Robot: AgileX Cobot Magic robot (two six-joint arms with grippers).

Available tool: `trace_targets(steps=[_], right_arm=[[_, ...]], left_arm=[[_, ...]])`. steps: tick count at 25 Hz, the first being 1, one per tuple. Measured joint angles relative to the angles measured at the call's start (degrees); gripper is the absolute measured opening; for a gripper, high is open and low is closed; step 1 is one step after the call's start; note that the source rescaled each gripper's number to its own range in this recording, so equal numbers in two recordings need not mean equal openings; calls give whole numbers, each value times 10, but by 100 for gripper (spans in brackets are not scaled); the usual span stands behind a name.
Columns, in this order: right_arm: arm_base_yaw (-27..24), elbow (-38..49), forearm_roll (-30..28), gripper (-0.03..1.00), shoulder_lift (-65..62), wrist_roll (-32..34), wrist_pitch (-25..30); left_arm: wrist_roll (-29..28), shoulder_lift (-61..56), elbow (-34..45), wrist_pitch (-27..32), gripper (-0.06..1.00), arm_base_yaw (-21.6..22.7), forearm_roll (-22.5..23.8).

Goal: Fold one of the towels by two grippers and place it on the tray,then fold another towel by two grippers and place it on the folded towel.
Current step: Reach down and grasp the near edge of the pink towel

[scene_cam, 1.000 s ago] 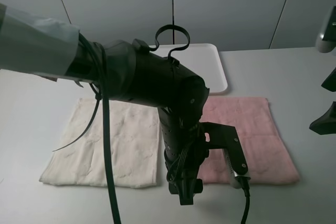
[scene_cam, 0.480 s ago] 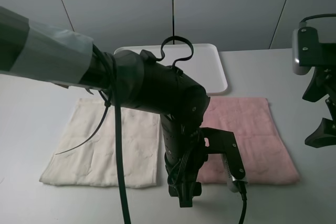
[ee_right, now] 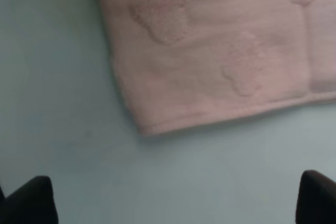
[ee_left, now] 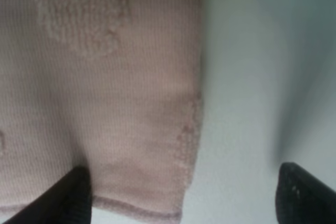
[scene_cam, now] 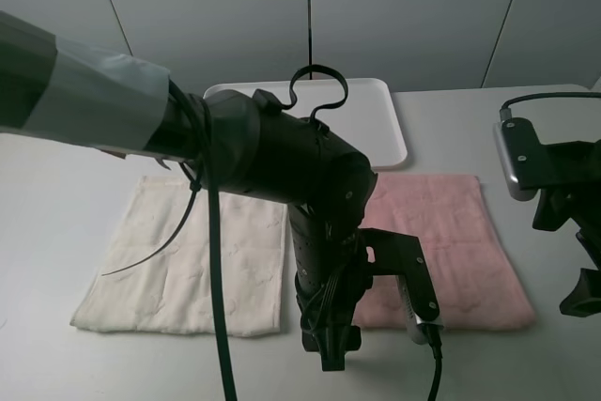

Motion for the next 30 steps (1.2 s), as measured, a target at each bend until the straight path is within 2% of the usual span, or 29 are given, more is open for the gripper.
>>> trace_targets(steps=[6, 13, 18, 30], right_arm=[[0, 65, -14, 98, 0, -20, -48], [0, 109, 37, 98, 0, -79, -132], [0, 112, 45, 98, 0, -109, -143], [10, 113, 45, 98, 60, -117, -147]], left_arm=[[0, 0, 0, 0, 98, 0, 0], [0, 0, 0, 0, 98, 0, 0], [0, 0, 0, 0, 98, 0, 0], [0, 0, 0, -1, 98, 0, 0]])
